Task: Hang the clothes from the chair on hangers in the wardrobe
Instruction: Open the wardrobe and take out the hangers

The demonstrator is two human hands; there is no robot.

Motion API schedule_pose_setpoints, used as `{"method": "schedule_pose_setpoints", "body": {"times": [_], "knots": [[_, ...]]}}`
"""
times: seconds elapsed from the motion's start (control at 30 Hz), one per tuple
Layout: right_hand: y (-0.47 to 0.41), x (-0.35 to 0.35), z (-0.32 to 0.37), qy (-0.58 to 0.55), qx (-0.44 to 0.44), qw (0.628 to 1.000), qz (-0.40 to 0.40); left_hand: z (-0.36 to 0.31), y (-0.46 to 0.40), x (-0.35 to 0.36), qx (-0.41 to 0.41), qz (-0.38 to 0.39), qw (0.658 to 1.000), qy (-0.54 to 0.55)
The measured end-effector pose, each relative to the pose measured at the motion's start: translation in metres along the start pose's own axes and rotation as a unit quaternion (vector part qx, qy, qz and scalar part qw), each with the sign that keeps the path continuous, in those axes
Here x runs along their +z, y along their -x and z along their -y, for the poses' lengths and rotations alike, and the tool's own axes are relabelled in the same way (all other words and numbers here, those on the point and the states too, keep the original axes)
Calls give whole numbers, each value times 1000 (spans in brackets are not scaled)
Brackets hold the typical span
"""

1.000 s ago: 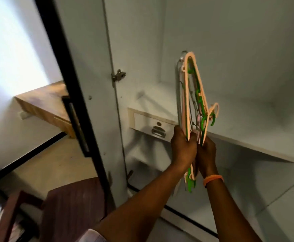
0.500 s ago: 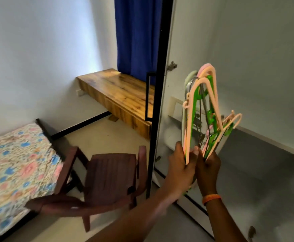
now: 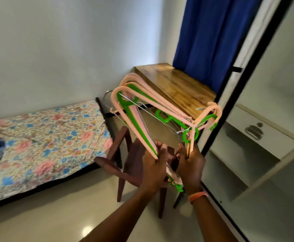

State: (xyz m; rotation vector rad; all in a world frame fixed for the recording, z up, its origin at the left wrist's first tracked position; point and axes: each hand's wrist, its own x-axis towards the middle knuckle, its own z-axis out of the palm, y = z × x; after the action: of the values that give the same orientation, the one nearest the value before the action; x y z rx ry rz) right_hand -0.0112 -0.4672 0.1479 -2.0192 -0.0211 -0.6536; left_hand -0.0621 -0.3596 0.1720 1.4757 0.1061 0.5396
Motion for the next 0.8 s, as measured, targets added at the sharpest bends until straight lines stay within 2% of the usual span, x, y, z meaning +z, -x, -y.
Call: {"method": "schedule_pose_setpoints", "body": {"times": [0.1,0.2,0.27,0.4,0.5,0.7,0.8], "knots": [[12,53,31,100,-68,992,48,3,-22,-56,-20,-65,998,-8],[32,120,78,85,-56,991,84,11,-53,-124,-81,-140,987,-13],[34,139,96,62,-44,991,108,7,-63,-142,-114,-160,980,-20],[60,243,150,-7,-67,987,149,11,-117,-248,-155,-202,967,-7],[74,309,187,6,-56,982,181,14,-150,-316,-170,-225,959,1],[83,415,235,56,-93,974,197,30,-214,-413,-185,-263,947,-18],[78,487,241,35,-82,962,258,55,-256,-458,-211,-284,935,-9]]}}
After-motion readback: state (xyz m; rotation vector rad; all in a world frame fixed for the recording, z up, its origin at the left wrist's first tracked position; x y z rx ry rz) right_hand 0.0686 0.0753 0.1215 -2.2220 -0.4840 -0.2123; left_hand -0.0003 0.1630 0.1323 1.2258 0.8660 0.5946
